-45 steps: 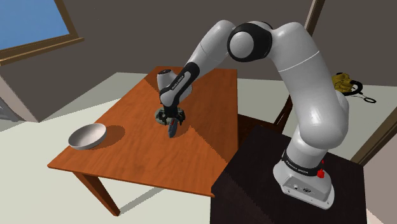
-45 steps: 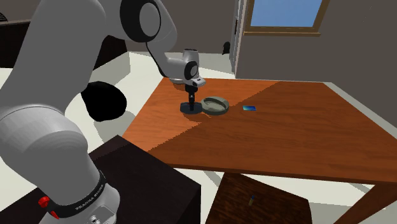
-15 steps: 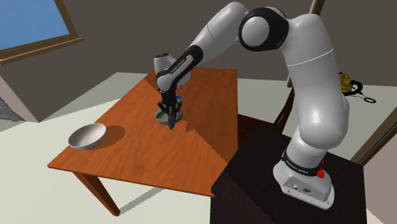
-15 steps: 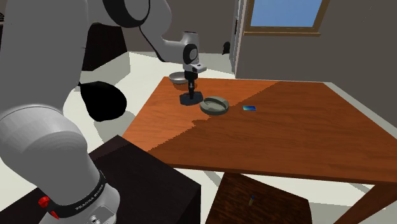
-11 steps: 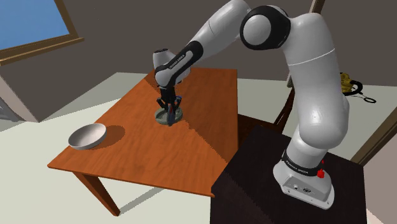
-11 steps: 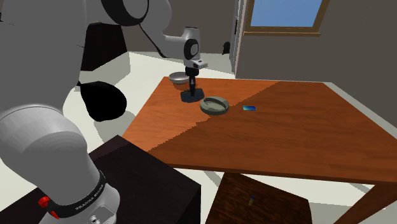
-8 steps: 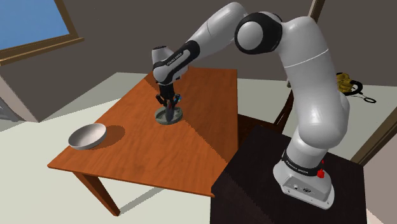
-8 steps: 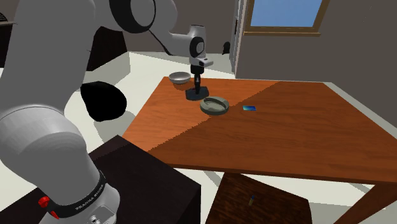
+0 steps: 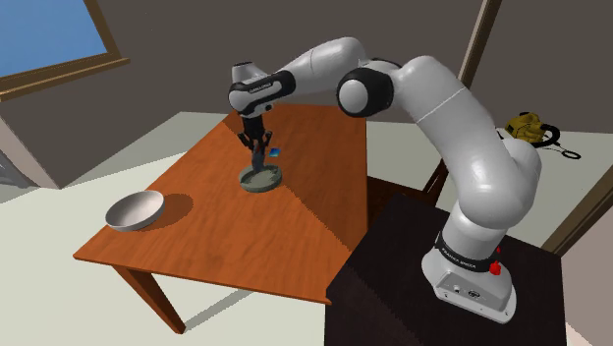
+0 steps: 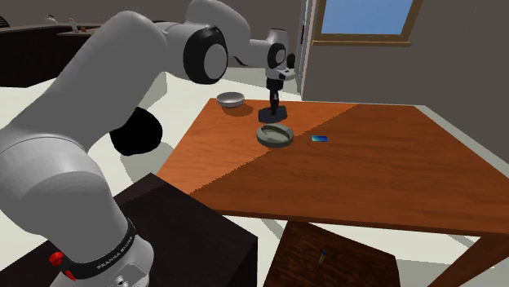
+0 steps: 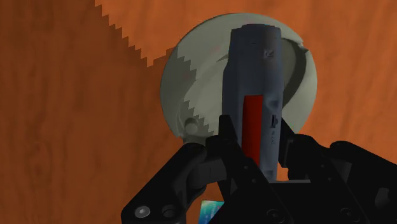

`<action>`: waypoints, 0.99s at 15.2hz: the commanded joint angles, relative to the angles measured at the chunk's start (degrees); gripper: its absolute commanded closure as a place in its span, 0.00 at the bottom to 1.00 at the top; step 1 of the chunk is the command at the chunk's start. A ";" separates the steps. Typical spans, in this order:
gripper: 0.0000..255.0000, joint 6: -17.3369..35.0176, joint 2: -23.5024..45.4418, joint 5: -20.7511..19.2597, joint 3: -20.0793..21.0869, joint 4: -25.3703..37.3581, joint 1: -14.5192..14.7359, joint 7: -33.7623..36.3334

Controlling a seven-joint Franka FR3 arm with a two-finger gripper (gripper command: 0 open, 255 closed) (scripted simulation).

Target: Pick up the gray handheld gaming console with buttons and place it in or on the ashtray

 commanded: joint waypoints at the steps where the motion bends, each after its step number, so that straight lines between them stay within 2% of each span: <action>1: 1.00 -8.55 10.00 0.00 -0.37 18.56 0.27 -1.42; 15: 1.00 -1.35 14.43 -0.19 -0.56 15.78 0.21 -1.29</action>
